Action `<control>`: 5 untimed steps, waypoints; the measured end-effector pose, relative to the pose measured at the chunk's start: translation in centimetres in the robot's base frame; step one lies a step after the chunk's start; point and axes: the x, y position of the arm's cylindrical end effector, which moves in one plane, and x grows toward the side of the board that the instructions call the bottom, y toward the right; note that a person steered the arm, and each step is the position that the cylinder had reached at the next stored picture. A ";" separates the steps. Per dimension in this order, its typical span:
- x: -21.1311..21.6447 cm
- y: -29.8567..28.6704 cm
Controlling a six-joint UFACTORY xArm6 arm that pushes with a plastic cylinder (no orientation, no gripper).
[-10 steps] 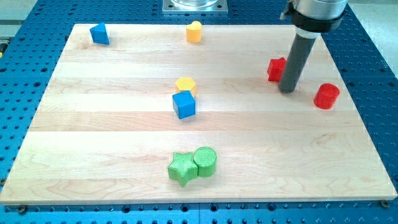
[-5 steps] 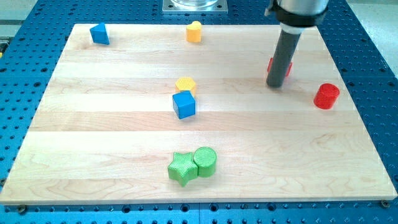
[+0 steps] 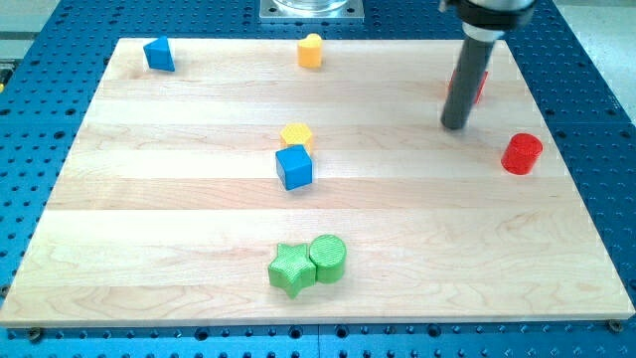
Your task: Move the red star to the top right
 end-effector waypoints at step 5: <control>-6.4 2.9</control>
